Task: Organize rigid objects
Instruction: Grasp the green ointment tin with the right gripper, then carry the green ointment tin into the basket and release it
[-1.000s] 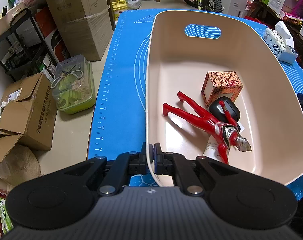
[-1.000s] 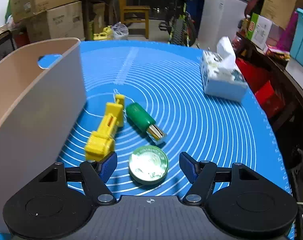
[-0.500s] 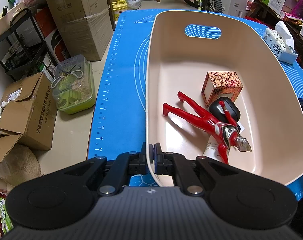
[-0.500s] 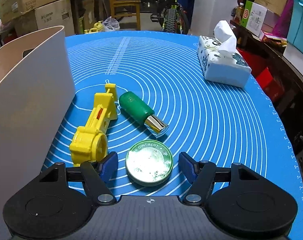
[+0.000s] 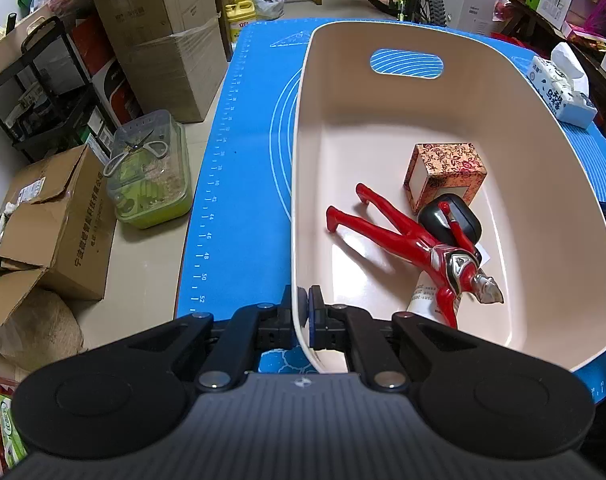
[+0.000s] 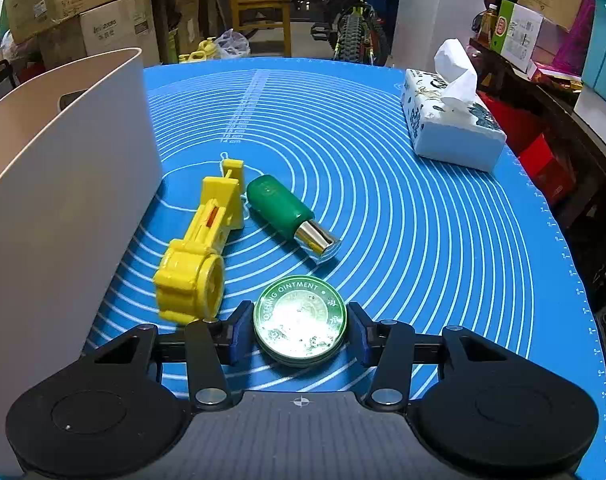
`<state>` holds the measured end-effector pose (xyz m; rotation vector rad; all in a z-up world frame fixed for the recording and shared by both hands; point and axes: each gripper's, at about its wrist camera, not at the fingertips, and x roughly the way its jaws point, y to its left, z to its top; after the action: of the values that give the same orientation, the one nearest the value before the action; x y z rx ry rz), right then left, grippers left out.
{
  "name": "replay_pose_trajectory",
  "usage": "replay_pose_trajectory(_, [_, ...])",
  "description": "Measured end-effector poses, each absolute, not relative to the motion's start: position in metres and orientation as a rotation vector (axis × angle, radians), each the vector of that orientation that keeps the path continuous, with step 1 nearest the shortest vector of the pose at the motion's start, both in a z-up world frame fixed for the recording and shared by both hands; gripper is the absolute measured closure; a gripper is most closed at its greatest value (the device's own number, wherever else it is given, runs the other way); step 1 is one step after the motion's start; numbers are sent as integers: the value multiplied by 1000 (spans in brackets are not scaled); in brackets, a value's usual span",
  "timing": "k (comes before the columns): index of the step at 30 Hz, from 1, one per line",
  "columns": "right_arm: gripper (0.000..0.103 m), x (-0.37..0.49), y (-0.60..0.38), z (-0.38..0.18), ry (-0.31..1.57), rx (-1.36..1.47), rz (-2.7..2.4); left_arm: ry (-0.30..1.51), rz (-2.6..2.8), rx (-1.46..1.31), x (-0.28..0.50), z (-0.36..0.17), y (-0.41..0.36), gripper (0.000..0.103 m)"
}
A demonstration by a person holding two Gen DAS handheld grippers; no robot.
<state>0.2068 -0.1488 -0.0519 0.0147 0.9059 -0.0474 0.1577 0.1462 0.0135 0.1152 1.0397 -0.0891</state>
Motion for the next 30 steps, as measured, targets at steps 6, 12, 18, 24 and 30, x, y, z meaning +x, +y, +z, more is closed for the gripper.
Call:
replay_pose_trajectory(6, [49, 194, -142, -28, 841, 6, -57, 1041, -83, 113, 157, 13, 147, 96])
replay_pose_trajectory(12, [49, 180, -129, 7, 731, 12, -35, 1041, -85, 114, 158, 13, 147, 96])
replay_pose_trajectory(18, [49, 168, -111, 46, 617, 36, 3, 1038, -84, 111, 158, 13, 147, 96])
replay_pose_trajectory(24, [49, 163, -81, 72, 547, 49, 95, 1039, -78, 108, 159, 13, 145, 96])
replay_pose_trajectory(30, [49, 167, -45, 72, 561, 37, 182, 1038, -80, 110, 158, 13, 145, 96])
